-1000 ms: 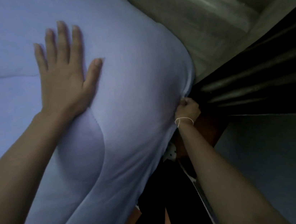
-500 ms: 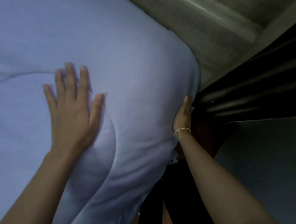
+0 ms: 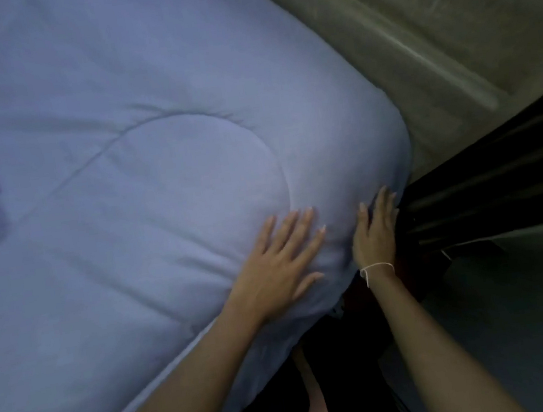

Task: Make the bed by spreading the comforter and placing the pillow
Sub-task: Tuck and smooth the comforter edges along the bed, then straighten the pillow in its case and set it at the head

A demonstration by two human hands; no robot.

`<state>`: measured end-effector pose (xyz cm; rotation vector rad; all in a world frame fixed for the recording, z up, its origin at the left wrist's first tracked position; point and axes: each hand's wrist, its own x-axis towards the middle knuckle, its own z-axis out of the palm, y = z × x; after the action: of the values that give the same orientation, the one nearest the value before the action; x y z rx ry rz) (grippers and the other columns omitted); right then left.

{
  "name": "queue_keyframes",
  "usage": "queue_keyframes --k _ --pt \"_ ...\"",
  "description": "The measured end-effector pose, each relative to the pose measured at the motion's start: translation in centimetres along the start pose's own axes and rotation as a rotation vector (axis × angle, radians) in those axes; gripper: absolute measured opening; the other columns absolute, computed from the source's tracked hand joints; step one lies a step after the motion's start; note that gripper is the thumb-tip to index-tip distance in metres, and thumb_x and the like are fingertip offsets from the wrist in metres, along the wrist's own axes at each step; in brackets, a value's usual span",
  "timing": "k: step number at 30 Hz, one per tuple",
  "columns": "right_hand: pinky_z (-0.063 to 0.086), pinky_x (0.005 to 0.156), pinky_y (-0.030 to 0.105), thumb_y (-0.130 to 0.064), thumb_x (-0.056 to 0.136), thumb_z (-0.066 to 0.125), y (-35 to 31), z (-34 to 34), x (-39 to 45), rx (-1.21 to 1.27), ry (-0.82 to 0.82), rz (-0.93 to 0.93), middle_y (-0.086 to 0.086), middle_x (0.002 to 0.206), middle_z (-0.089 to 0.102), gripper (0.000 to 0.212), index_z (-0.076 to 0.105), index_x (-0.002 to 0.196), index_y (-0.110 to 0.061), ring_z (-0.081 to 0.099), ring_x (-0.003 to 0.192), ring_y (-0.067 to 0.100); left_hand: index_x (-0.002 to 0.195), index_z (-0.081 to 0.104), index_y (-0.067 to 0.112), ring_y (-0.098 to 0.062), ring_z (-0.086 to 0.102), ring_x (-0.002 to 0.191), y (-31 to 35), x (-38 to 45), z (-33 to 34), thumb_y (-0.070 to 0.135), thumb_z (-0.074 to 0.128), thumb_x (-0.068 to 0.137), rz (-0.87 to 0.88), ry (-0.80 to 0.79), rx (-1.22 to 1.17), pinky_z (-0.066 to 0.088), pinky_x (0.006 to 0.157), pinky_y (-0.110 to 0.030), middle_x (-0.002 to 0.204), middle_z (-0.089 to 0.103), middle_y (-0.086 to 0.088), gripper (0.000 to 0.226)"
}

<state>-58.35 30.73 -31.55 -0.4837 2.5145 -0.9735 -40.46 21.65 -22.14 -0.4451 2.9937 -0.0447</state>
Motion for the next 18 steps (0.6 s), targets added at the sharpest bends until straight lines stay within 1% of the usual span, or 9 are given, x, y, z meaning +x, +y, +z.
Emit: queue_keyframes --k 2,4,6,7,9,12,15,17,18 --pt "0.012 0.118 0.046 -0.048 0.097 0.031 -2.1 -0.7 -2.0 -0.074 0.027 -0.107 0.007 0.161 0.006 0.066 0.010 0.153 -0.020 0.006 0.148 0.029 0.146 0.030 0.018 -0.031 0.031 0.140 -1.2 -1.3 -1.0 0.049 0.034 0.094 -0.144 0.059 -0.007 0.020 0.112 -0.051 0.153 0.031 -0.014 0.061" --pt "0.012 0.118 0.041 -0.047 0.096 0.033 -5.1 -0.6 -4.3 -0.113 0.018 -0.301 0.011 0.160 0.012 0.067 0.018 0.151 -0.013 0.010 0.148 0.027 0.147 0.028 0.017 -0.033 0.028 0.141 -3.0 -3.5 -1.5 0.049 0.033 0.093 -0.443 0.081 -0.033 0.016 0.112 -0.052 0.153 0.030 -0.015 0.063" --pt "0.016 0.117 0.040 -0.046 0.095 0.034 -6.5 0.1 -6.3 -0.188 -0.064 -0.426 0.018 0.156 0.022 0.065 0.029 0.148 -0.009 0.018 0.146 0.030 0.148 0.025 0.016 -0.036 0.026 0.141 -4.1 -7.1 -1.0 0.052 0.032 0.092 -0.687 0.017 -0.120 0.013 0.113 -0.051 0.154 0.025 -0.018 0.067" --pt "0.019 0.116 0.042 -0.049 0.095 0.033 -6.5 0.5 -7.4 -0.235 -0.119 -0.436 0.019 0.155 0.024 0.065 0.032 0.147 -0.010 0.022 0.144 0.032 0.148 0.025 0.015 -0.037 0.028 0.141 -4.2 -9.4 -0.7 0.054 0.032 0.091 -0.705 -0.028 -0.150 0.014 0.113 -0.052 0.155 0.022 -0.018 0.069" --pt "0.030 0.112 0.052 -0.057 0.093 0.028 -5.9 0.9 -9.4 -0.311 -0.196 -0.357 0.020 0.153 0.030 0.068 0.034 0.146 -0.014 0.029 0.141 0.036 0.146 0.028 0.015 -0.036 0.037 0.136 -3.6 -13.8 0.0 0.055 0.032 0.089 -0.597 -0.128 -0.197 0.020 0.111 -0.051 0.154 0.021 -0.014 0.070" --pt "0.040 0.099 0.063 -0.055 0.086 0.027 -6.6 0.2 -11.9 -0.403 -0.221 -0.216 0.020 0.150 0.036 0.069 0.024 0.145 -0.018 0.038 0.135 0.041 0.144 0.031 0.019 -0.031 0.051 0.127 -3.4 -18.4 -1.0 0.059 0.030 0.089 -0.571 -0.234 -0.249 0.026 0.105 -0.044 0.149 0.037 -0.010 0.068" --pt "0.030 0.107 0.061 -0.055 0.086 0.028 -11.3 -1.6 -14.1 -0.513 -0.288 -0.299 0.017 0.154 0.029 0.073 0.027 0.148 -0.017 0.028 0.141 0.039 0.146 0.023 0.019 -0.035 0.053 0.122 -5.1 -21.6 -4.0 0.059 0.015 0.092 -0.804 -0.164 -0.332 0.037 0.100 -0.047 0.141 0.048 -0.013 0.068" --pt "0.019 0.114 0.054 -0.050 0.094 0.037 -15.2 -2.3 -15.1 -0.564 -0.344 -0.419 0.012 0.159 0.014 0.068 0.016 0.151 -0.021 0.015 0.147 0.033 0.142 0.032 0.016 -0.037 0.056 0.120 -7.0 -23.6 -5.7 0.059 0.006 0.093 -0.955 -0.114 -0.376 0.049 0.092 -0.049 0.139 0.050 -0.017 0.070" --pt "0.016 0.116 0.051 -0.048 0.096 0.038 -17.3 -2.5 -15.7 -0.583 -0.361 -0.477 0.009 0.161 0.006 0.068 0.008 0.152 -0.024 0.010 0.148 0.031 0.140 0.034 0.016 -0.038 0.055 0.121 -8.0 -24.6 -7.2 0.060 0.005 0.093 -1.005 -0.092 -0.382 0.050 0.090 -0.050 0.140 0.049 -0.018 0.072"
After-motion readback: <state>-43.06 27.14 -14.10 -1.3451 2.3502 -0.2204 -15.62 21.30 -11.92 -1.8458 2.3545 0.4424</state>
